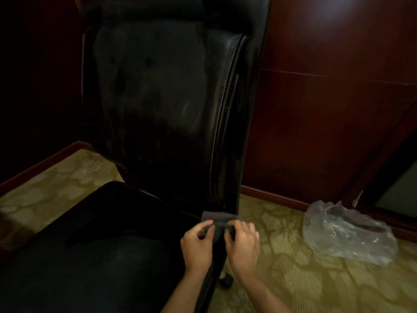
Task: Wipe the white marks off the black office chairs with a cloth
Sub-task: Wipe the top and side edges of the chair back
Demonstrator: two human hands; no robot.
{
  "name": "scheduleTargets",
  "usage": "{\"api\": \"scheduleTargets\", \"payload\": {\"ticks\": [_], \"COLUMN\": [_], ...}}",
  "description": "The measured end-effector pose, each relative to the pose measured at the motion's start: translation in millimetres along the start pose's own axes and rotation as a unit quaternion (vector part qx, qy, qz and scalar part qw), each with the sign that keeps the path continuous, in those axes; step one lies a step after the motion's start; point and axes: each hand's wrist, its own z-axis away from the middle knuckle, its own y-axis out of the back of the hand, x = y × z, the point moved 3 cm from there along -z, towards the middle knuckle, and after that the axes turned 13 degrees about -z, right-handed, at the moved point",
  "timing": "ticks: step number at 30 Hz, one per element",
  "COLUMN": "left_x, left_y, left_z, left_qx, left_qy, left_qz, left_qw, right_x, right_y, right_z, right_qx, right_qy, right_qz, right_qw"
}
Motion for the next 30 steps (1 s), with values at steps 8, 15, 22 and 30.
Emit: {"api": "scheduleTargets", "payload": {"ticks": [8, 15, 22, 30], "left_x": [25, 46, 16, 3], "left_y": [0, 3, -23, -12], "left_z": [-20, 1, 1, -12], "left_qx": [-0.016, -0.035, -0.042, -0.039], "left_qy": [0.084, 0.043, 0.146, 0.156], "left_qz": [0.173, 0.244, 0.19, 0.08], "left_qw": [0.981, 0.968, 0.97, 0.984], "right_x": [-32, -47, -21, -14], "right_y": [8, 30, -1, -24], "right_z": [-19, -34, -20, -10], "right_qx": [0.064, 0.145, 0.097, 0.038], "right_qy": [-0.076, -0.012, 0.064, -0.073], "right_qz": [-0.148, -0.187, -0.064, -0.116], "right_qw": [0.984, 0.972, 0.991, 0.99]}}
